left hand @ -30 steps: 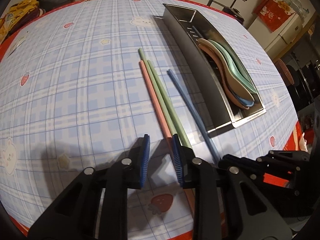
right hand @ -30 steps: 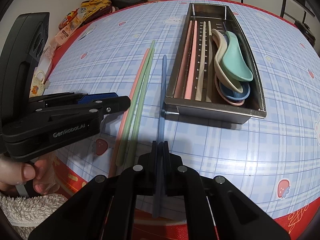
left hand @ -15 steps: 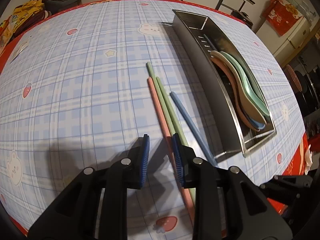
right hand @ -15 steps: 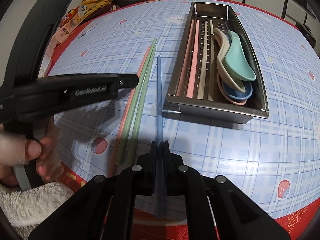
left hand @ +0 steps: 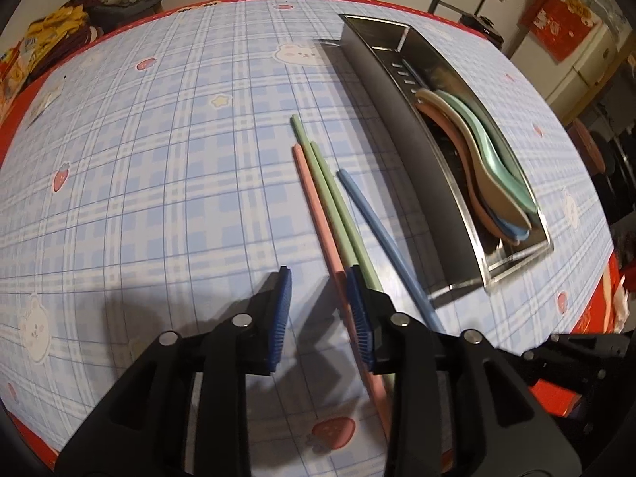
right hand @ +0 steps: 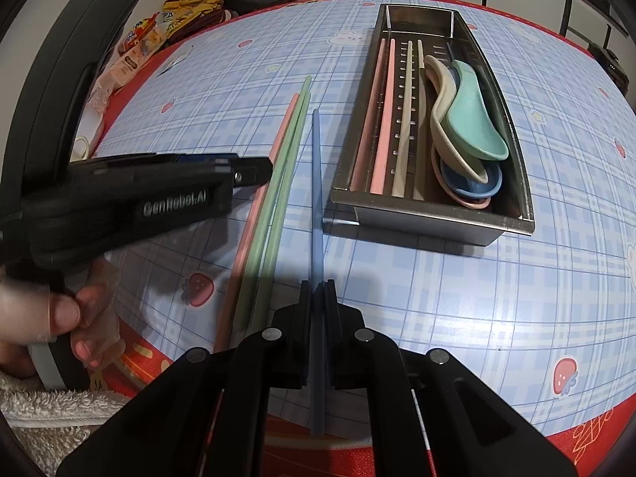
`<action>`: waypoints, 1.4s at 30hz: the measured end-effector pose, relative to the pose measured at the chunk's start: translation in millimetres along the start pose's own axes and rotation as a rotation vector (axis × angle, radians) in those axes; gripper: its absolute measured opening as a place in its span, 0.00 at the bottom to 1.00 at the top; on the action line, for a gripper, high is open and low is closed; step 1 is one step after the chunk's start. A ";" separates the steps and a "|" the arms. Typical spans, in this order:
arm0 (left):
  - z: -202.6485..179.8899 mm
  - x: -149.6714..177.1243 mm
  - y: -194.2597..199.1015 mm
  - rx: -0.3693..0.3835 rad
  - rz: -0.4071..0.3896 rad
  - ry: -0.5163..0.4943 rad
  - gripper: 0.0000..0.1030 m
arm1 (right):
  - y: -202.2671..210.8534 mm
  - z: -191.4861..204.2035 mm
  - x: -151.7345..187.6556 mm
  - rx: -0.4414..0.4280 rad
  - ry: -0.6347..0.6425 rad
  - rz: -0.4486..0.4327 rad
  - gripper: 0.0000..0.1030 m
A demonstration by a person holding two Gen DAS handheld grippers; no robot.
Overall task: Organize utensils
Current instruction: 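Grasp the pink chopstick with the left tool while the right tool holds the blue chopstick, then carry the pink and blue chopsticks upright over the basket with both tools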
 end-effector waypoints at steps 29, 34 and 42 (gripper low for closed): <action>42.0 48.8 22.6 0.033 0.050 0.024 0.12 | -10.3 10.3 -19.3 0.092 0.110 -0.001 0.09; 35.7 49.4 21.6 0.003 0.032 -0.006 0.12 | -11.6 12.3 -19.9 0.097 0.136 -0.014 0.09; 35.2 50.8 22.9 -0.004 0.021 -0.014 0.12 | -11.3 10.9 -18.5 0.086 0.141 -0.018 0.09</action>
Point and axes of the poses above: each gripper's, at about its wrist camera, not at the fingertips, and y roughly against the way its jaws point, z to its left, x to its underside, the point moved 1 cm from there along -y, roughly the way its jaws point, and after that the axes turned 6 degrees about y, right-handed, at the moved point
